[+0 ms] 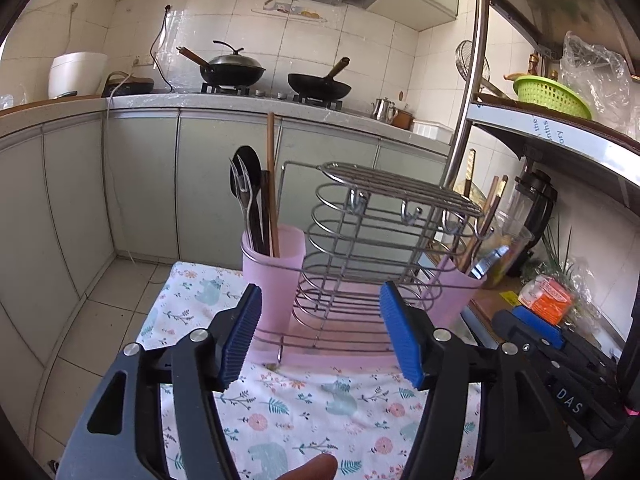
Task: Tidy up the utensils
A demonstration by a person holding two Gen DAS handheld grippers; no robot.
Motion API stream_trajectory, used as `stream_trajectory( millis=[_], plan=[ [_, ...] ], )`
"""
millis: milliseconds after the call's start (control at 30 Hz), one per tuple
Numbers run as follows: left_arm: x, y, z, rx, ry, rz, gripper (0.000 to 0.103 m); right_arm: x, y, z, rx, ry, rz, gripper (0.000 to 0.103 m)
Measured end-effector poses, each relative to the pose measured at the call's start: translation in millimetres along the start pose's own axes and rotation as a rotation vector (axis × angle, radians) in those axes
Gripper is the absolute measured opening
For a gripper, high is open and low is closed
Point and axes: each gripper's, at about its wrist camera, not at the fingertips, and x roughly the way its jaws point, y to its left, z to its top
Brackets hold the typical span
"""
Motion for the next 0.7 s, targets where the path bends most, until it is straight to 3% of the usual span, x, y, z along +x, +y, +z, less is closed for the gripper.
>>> stream_trajectory(
  millis=[100,167,700],
  plan=[
    [-0.7,-2.9,-2.4,0.007,0.014,-0.003,0.062,-1.4,3.3,-1.3,-0.001,0.004,-0.011,0.043],
    [-1.2,-4.7,-3.7,0.011,0.022,-0.005,0.062,-2.2,3.3,-1.3,0.001,0.005,-0.010,0.051],
    [4.7,-11.1,-14.0,0.043,0.084,0.015,0.062,0.9,7.5,-5.2,-0.017,0.029,-0.044,0.053]
  ],
)
